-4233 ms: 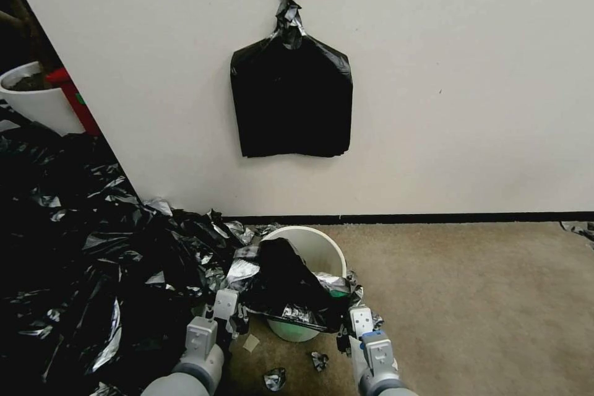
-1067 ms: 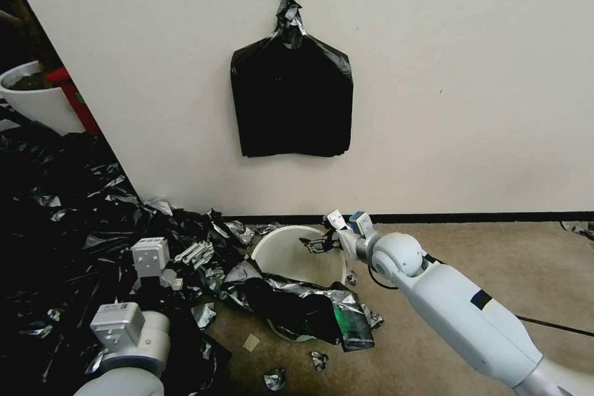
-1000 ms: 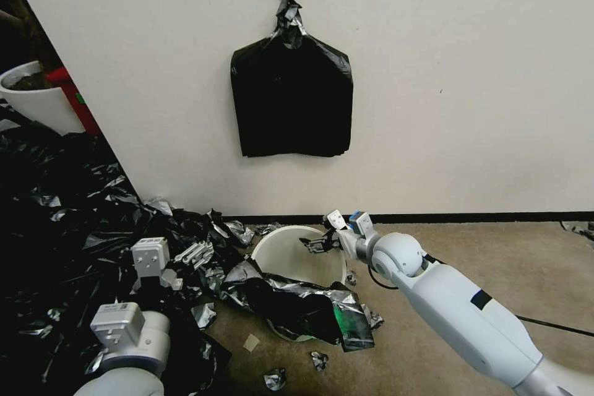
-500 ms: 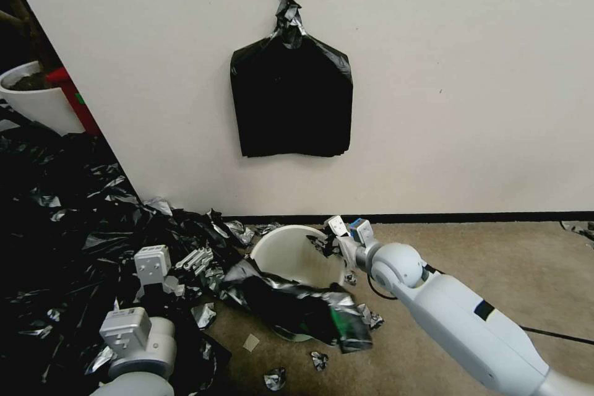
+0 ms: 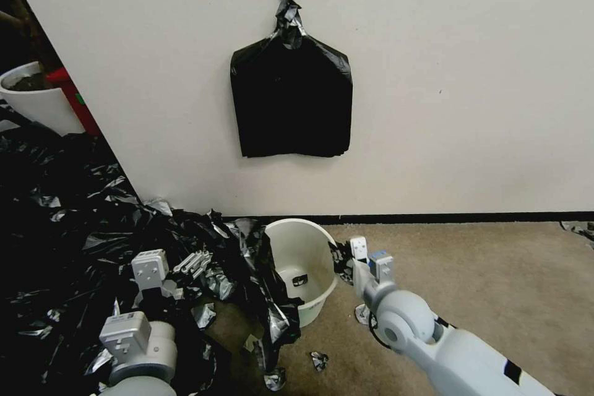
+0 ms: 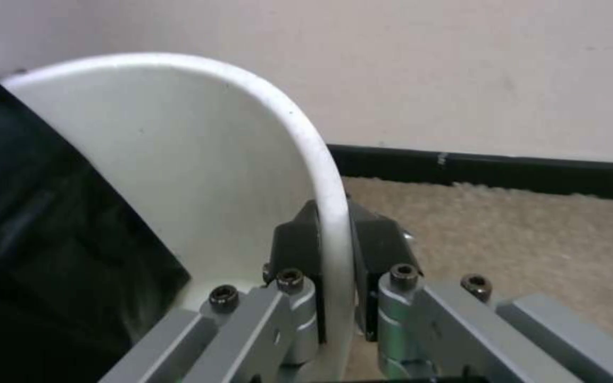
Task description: Place a trash bag onto the trash bin.
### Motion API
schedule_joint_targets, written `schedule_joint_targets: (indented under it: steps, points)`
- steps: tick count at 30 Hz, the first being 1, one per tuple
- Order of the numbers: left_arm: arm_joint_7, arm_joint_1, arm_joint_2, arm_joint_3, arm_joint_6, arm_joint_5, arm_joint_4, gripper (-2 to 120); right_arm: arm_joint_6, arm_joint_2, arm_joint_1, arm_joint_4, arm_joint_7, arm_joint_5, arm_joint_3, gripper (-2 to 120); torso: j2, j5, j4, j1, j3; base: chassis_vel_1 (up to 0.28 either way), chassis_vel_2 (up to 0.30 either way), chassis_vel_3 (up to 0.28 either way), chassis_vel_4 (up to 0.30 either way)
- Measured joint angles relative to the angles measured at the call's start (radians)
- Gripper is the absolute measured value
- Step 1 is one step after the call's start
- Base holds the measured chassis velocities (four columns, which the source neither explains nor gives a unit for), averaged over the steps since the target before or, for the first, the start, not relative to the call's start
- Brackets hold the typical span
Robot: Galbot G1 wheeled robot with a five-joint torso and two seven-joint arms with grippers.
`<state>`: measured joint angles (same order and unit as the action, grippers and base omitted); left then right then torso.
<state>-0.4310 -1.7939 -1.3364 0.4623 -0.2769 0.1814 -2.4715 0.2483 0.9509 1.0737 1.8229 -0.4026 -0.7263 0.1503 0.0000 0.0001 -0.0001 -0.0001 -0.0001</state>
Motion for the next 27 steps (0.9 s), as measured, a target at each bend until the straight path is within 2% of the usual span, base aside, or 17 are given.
schedule_joint_targets:
  steps: [7, 9, 11, 13, 15, 17, 18, 19, 22, 24, 27]
  points:
    - [-0.001, 0.009, 0.005, 0.003, 0.003, 0.002, 0.014, 100, 0.062, 0.005, 0.001, 0.051, -0.103, 0.021, -0.011, 8, 0.0, -0.0001, 0.0001, 0.0, 0.0, 0.0, 0.0, 0.0, 0.0]
    - [-0.003, 0.019, 0.007, 0.008, 0.006, 0.002, 0.032, 100, 0.071, 0.018, -0.01, 0.076, -0.115, 0.022, -0.009, 17, 0.0, -0.0003, 0.0001, 0.0, 0.0, 0.0, 0.0, 0.0, 0.0]
    - [-0.004, 0.021, 0.007, 0.01, 0.007, 0.002, 0.037, 100, 0.072, 0.021, -0.012, 0.08, -0.115, 0.024, -0.009, 21, 0.0, -0.0003, 0.0001, 0.0, 0.0, 0.0, 0.0, 0.0, 0.0]
    - [-0.005, 0.033, 0.007, 0.02, 0.012, 0.004, 0.061, 100, 0.074, 0.033, -0.02, 0.084, -0.115, 0.06, -0.01, 32, 0.0, -0.0002, 0.0002, 0.0, 0.0, 0.0, 0.0, 0.0, 0.0]
    - [-0.005, 0.034, 0.007, 0.021, 0.012, 0.004, 0.061, 100, 0.073, 0.034, -0.021, 0.084, -0.115, 0.064, -0.01, 34, 0.0, -0.0002, 0.0001, 0.0, 0.0, 0.0, 0.0, 0.0, 0.0]
    - [-0.007, 0.052, 0.005, 0.046, 0.023, 0.008, 0.086, 100, 0.032, 0.037, -0.019, 0.086, -0.114, 0.125, -0.013, 45, 0.0, -0.0003, 0.0001, 0.0, 0.0, 0.0, 0.0, 0.0, 0.0]
    - [-0.008, 0.066, 0.004, 0.069, 0.026, 0.025, 0.099, 100, -0.027, 0.037, -0.01, 0.098, -0.099, 0.174, -0.012, 51, 0.0, -0.0003, 0.0001, 0.0, 0.0, 0.0, 0.0, 0.0, 0.0]
    - [-0.008, 0.066, 0.004, 0.069, 0.026, 0.025, 0.099, 100, -0.027, 0.037, -0.01, 0.098, -0.099, 0.174, -0.012, 51, 0.0, -0.0003, 0.0001, 0.0, 0.0, 0.0, 0.0, 0.0, 0.0]
    - [-0.01, 0.088, 0.011, 0.12, 0.026, 0.072, 0.118, 100, -0.13, 0.042, 0.014, 0.152, -0.024, 0.241, 0.017, 66, 0.0, -0.0003, 0.0, 0.0, 0.0, 0.0, 0.0, 0.0, 0.0]
    - [-0.011, 0.092, 0.013, 0.129, 0.025, 0.078, 0.119, 100, -0.135, 0.046, 0.019, 0.17, -0.008, 0.24, 0.031, 68, 0.0, -0.0002, 0.0001, 0.0, 0.0, 0.0, 0.0, 0.0, 0.0]
    - [-0.011, 0.109, 0.024, 0.159, 0.021, 0.098, 0.13, 100, -0.07, 0.078, 0.022, 0.224, 0.02, 0.152, 0.107, 82, 0.0, -0.0003, 0.0, 0.0, 0.0, 0.0, 0.0, 0.0, 0.0]
